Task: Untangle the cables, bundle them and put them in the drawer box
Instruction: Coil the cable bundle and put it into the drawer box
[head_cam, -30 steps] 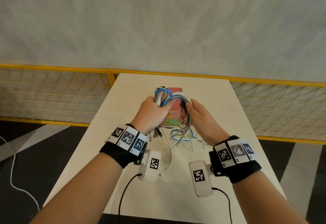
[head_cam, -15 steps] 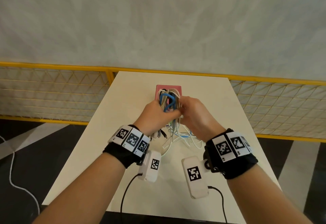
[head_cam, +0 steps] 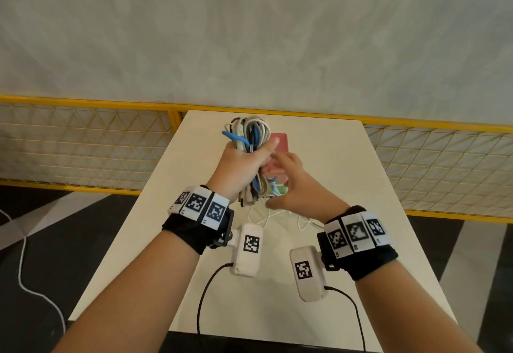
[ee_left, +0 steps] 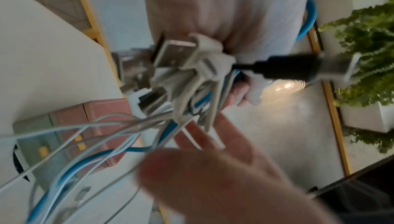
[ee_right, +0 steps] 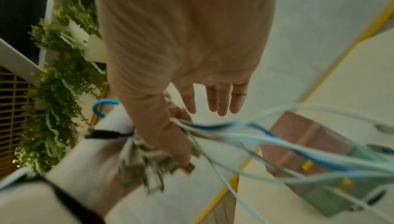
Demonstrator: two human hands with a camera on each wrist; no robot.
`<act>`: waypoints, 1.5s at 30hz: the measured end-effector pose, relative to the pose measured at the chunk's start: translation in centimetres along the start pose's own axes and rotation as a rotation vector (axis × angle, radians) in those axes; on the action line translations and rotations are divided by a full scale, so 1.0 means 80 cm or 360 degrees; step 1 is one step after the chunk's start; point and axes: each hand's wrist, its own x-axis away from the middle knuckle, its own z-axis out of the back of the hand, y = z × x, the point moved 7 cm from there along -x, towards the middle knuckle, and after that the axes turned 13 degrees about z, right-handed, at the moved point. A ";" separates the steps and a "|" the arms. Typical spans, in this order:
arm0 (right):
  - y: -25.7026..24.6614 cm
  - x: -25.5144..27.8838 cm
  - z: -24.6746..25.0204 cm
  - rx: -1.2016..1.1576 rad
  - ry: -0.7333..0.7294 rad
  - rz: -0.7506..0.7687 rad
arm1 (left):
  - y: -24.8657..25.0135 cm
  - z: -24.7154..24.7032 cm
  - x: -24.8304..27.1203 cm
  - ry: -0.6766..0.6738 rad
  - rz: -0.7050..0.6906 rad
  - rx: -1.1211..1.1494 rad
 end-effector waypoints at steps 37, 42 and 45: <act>0.033 -0.025 0.056 0.0959 0.0419 -0.0173 | 0.000 0.033 0.034 -0.0325 0.0108 -0.0191; 0.004 -0.022 0.001 0.0842 -0.0249 0.0203 | 0.025 0.039 0.031 -0.0108 0.0002 0.0206; -0.026 -0.018 -0.042 0.0036 -0.0054 0.0492 | 0.038 0.035 0.030 0.0076 -0.0073 0.0487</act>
